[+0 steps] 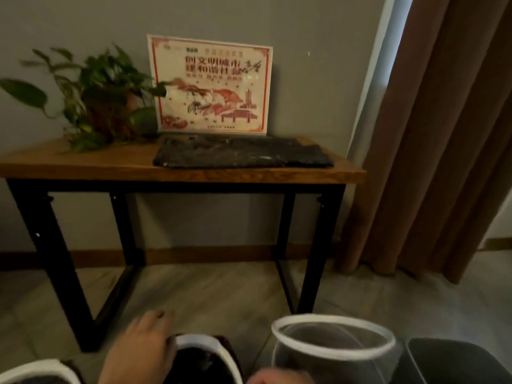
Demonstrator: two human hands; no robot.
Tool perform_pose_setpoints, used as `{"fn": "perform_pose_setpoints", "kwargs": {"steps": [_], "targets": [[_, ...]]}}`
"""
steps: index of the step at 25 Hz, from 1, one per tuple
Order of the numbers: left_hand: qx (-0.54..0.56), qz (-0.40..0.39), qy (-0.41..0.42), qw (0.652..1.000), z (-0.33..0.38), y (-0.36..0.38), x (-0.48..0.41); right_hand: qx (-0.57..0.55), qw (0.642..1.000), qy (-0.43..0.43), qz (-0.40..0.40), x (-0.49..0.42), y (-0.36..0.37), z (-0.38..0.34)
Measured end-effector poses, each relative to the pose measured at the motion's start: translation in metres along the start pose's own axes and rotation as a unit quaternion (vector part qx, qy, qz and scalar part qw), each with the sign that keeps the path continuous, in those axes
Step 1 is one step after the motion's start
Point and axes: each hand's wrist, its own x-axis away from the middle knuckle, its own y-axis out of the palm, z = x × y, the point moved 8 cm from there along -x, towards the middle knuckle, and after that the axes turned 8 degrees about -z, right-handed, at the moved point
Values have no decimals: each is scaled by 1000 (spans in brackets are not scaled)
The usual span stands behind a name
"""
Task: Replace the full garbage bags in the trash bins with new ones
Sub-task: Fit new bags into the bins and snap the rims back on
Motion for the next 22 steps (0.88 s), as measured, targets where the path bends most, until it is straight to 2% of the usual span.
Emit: {"fn": "perform_pose_setpoints", "kwargs": {"steps": [1, 2, 3, 4, 5, 7, 9, 11, 13, 16, 18, 22], "targets": [[7, 81, 39, 996, 27, -46, -2, 91, 974, -165, -128, 18, -8, -24], [24, 174, 72, 982, 53, -96, -3, 95, 935, -331, -82, 39, -49, -55], [37, 265, 99, 959, 81, -150, -3, 6, 905, -425, -24, 48, -103, -75], [41, 319, 114, 940, 107, -197, -7, -65, 875, -478, 35, 54, -159, -87], [37, 346, 119, 930, 129, -238, -15, -91, 854, -501, 105, 53, -208, -98], [36, 344, 103, 933, 164, -304, -45, -61, 856, -472, 203, 38, -292, -125], [39, 282, 53, 957, 179, -331, -78, -1, 863, -444, 240, 14, -341, -153], [17, 203, 19, 979, 180, -330, -103, 94, 858, -433, 259, -10, -356, -172], [-1, 142, 11, 990, 174, -313, -120, 195, 855, -408, 254, -39, -350, -180], [40, 69, -11, 997, 156, -283, -137, 281, 867, -363, 192, -77, -326, -186], [50, 60, -20, 997, 151, -273, -140, 293, 873, -354, 165, -92, -312, -190], [20, 114, 14, 993, 157, -285, -133, 230, 869, -371, 233, -89, -325, -185]]}}
